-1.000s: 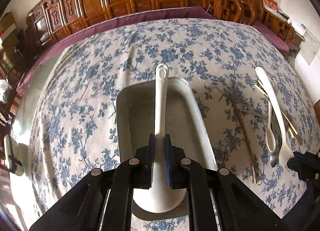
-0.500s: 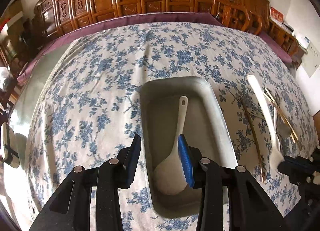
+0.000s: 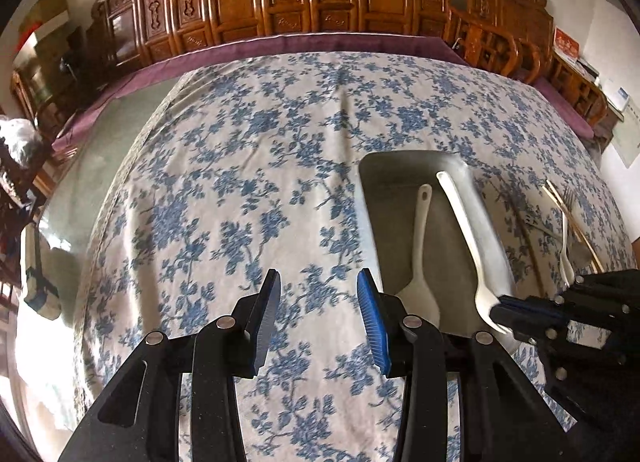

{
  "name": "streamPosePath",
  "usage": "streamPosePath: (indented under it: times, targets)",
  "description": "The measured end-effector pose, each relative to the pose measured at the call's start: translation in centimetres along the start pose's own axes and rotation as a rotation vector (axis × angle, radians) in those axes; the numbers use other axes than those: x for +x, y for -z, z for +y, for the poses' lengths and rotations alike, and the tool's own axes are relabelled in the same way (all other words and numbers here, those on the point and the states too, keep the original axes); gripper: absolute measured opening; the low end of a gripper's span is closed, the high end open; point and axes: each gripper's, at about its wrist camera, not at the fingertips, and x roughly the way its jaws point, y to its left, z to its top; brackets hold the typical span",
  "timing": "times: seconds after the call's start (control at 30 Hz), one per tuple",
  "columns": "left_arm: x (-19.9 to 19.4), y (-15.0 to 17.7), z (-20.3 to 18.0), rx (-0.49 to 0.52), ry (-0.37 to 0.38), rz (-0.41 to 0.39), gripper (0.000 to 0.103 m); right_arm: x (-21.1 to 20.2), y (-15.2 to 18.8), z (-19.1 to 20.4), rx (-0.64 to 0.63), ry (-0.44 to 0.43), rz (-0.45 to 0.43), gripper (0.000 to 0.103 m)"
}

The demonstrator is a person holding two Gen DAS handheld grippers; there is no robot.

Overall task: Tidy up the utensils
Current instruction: 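Carry the white spoon into the grey tray with the left tool while the right tool carries the fork, then lower the white fork into the grey tray and open the right tool, then move both tools back over the utensil pile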

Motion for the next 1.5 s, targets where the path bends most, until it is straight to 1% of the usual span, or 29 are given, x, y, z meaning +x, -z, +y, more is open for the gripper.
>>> streamPosePath:
  times: [0.07,0.17,0.27,0.33,0.37,0.4,0.47,0.5,0.63,0.77,0.87,0.97,1.0,1.07,1.1,1.17,1.3,1.33,1.4,1.5]
  targets:
    - [-0.3,0.1,0.2,0.001,-0.002,-0.002,0.038,0.6,-0.3,0.1,0.002,0.008,0.008,0.004]
    - [-0.8,0.1,0.3,0.002,0.001,-0.008,0.038,0.9,-0.5,-0.3,0.031,-0.019,0.012,0.007]
    - [-1.5,0.1,0.0,0.011,0.003,-0.02,0.038,0.6,-0.6,-0.3,0.039,-0.014,0.005,0.007]
    - [-1.8,0.0,-0.2,0.016,0.003,-0.027,0.039,0.2,-0.5,-0.4,0.041,-0.019,-0.003,0.01]
    - [-2.0,-0.1,-0.4,0.02,0.003,-0.031,0.041,0.0,-0.4,-0.4,0.042,-0.024,-0.009,0.014]
    - [-2.2,-0.1,-0.6,0.022,0.001,-0.035,0.042,-0.2,-0.3,-0.5,0.043,-0.027,-0.012,0.023]
    - [-2.5,-0.1,-1.0,0.027,0.0,-0.042,0.043,-0.7,-0.1,-0.7,0.05,-0.037,-0.022,0.027]
    - [-2.6,-0.1,-1.2,0.028,0.002,-0.044,0.043,-1.0,0.0,-0.8,0.055,-0.05,-0.03,0.027]
    - [-3.0,0.2,-2.1,0.032,0.012,-0.047,0.043,-2.3,0.5,-1.3,0.064,-0.049,-0.049,0.027]
    - [-3.3,0.6,-3.6,0.049,0.032,-0.051,0.043,-5.1,2.1,-2.6,0.09,-0.04,-0.086,0.027]
    - [-3.5,0.8,-5.0,0.067,0.049,-0.056,0.044,-7.4,3.7,-4.1,0.109,-0.008,-0.118,0.027]
    - [-3.5,1.0,-6.9,0.084,0.074,-0.061,0.044,-9.7,5.9,-6.0,0.133,0.049,-0.143,0.027]
    - [-3.5,1.0,-7.7,0.091,0.084,-0.063,0.044,-10.6,6.9,-7.0,0.152,0.082,-0.15,0.027]
    - [-3.4,1.1,-9.1,0.104,0.1,-0.063,0.044,-11.6,8.2,-8.3,0.178,0.11,-0.161,0.027]
    - [-3.3,1.1,-10.2,0.116,0.111,-0.063,0.044,-12.4,9.0,-9.0,0.187,0.145,-0.176,0.027]
    - [-3.3,1.1,-11.8,0.135,0.127,-0.063,0.044,-13.5,10.2,-10.0,0.188,0.193,-0.194,0.027]
    - [-3.0,1.3,-15.3,0.173,0.166,-0.056,0.045,-14.2,12.1,-11.4,0.191,0.242,-0.192,0.027]
    - [-2.8,1.4,-16.0,0.18,0.173,-0.054,0.045,-14.0,12.6,-11.9,0.199,0.245,-0.181,0.027]
    - [-2.3,1.6,-17.2,0.187,0.187,-0.045,0.045,-13.4,13.2,-12.9,0.225,0.241,-0.159,0.031]
    - [-1.2,2.1,-18.6,0.186,0.206,-0.026,0.045,-12.0,14.1,-14.2,0.259,0.226,-0.134,0.032]
